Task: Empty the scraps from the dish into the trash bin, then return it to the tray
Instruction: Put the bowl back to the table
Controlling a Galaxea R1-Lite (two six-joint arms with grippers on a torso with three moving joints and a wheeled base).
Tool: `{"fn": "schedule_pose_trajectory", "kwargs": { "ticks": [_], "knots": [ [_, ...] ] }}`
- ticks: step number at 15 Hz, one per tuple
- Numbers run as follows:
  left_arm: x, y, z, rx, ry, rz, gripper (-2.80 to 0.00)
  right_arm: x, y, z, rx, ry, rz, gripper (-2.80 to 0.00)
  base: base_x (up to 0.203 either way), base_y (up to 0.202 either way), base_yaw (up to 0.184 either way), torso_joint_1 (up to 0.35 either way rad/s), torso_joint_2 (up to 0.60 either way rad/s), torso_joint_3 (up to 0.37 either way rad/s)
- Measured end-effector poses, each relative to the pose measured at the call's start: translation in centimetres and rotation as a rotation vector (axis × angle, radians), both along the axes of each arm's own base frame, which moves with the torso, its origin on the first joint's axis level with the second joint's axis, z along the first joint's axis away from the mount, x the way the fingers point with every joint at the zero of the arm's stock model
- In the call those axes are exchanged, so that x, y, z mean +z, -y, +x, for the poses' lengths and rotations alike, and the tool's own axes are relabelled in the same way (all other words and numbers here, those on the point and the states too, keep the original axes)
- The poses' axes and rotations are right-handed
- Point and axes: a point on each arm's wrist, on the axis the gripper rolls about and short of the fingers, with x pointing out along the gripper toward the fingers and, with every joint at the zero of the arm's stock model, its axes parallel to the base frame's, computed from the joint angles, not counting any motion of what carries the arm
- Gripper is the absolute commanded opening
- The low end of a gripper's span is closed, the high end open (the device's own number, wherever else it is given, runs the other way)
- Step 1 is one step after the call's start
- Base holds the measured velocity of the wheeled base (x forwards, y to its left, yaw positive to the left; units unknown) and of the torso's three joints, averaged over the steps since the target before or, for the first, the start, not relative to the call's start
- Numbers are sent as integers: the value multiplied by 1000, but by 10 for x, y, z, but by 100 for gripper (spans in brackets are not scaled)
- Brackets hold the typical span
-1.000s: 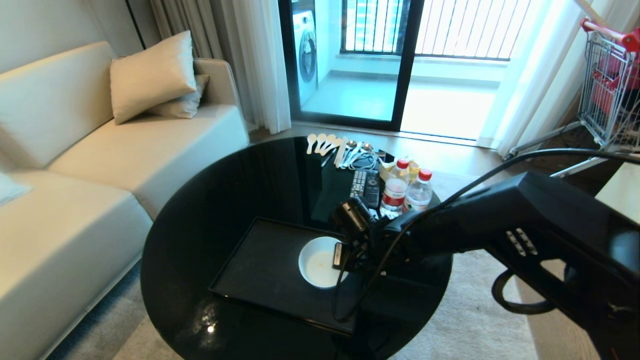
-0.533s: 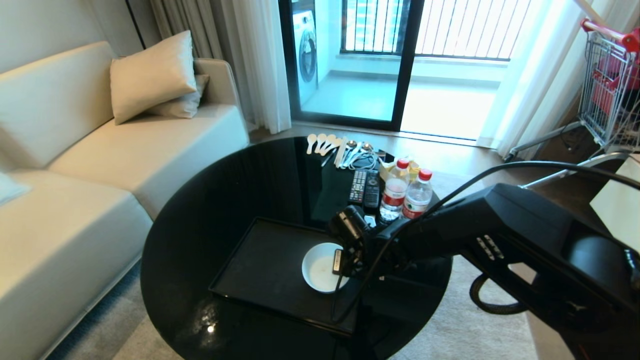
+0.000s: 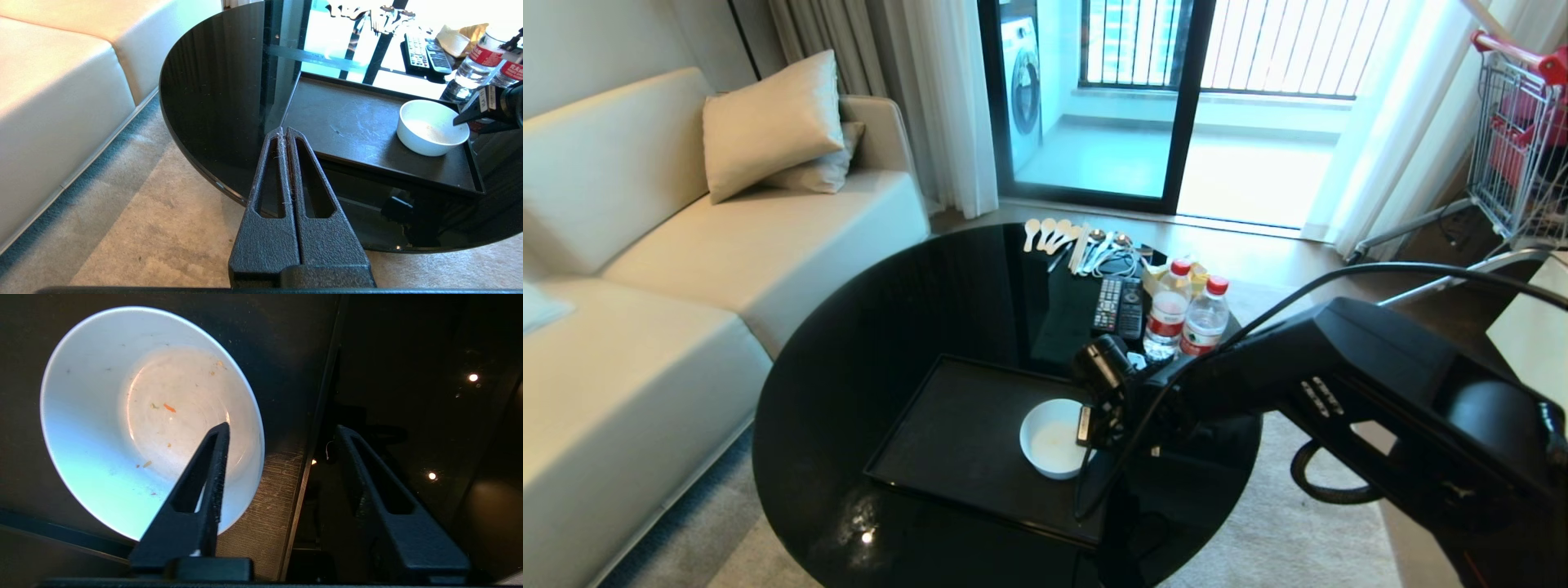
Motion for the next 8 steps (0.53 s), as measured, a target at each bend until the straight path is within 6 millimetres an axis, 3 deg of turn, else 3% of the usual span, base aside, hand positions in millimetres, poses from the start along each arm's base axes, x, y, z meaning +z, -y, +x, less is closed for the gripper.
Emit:
{"fn": "schedule_pose_trajectory", "kwargs": {
  "ticks": [4, 8],
  "knots": [
    [0, 0, 0, 0, 0, 0, -280, 29, 4, -3, 2, 40, 24, 0, 0, 0, 0, 0, 0, 0],
    [0, 0, 0, 0, 0, 0, -280, 89, 17, -19, 70, 148, 38, 0, 0, 0, 0, 0, 0, 0]
  ]
}}
